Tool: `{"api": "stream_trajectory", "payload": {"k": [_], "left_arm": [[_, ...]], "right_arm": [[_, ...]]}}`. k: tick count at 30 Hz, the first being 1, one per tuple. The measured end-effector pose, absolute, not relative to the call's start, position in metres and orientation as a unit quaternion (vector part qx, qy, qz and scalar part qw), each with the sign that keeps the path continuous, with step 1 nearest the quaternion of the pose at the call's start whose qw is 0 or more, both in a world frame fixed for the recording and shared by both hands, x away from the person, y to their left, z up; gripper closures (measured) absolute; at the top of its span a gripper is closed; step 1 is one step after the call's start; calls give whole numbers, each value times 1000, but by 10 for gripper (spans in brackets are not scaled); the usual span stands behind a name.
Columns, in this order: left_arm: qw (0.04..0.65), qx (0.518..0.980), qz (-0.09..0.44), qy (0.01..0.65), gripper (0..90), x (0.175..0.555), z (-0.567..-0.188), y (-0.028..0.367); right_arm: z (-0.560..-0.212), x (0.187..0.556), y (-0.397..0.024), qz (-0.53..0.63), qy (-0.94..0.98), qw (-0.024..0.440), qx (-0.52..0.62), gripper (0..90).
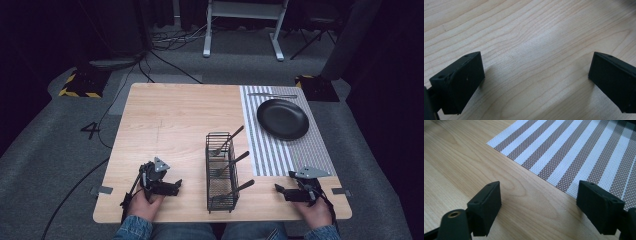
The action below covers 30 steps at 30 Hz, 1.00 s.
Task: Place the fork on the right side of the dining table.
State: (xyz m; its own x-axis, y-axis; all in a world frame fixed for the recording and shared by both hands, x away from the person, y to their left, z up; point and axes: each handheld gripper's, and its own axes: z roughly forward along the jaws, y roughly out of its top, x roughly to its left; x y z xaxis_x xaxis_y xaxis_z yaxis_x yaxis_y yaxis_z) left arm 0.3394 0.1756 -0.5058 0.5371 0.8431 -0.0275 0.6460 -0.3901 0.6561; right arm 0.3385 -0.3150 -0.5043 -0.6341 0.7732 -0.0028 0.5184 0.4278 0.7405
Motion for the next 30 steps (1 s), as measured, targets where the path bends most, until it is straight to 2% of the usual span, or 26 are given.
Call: {"api": "stream_trajectory", "payload": {"k": [19,25,27,30], "left_arm": [[314,825,154,444,2,339,-506,175],[315,824,153,445,2,339,-506,175],[314,825,154,444,2,339,-506,175],[314,825,154,444,2,339,-506,175]], "right_arm": [[-504,339,-315,365,826,175,391,204],[-503,337,-316,365,821,179,400,279],[-499,338,-317,361,816,168,418,346],[-495,338,-317,361,816,156,424,354]]}}
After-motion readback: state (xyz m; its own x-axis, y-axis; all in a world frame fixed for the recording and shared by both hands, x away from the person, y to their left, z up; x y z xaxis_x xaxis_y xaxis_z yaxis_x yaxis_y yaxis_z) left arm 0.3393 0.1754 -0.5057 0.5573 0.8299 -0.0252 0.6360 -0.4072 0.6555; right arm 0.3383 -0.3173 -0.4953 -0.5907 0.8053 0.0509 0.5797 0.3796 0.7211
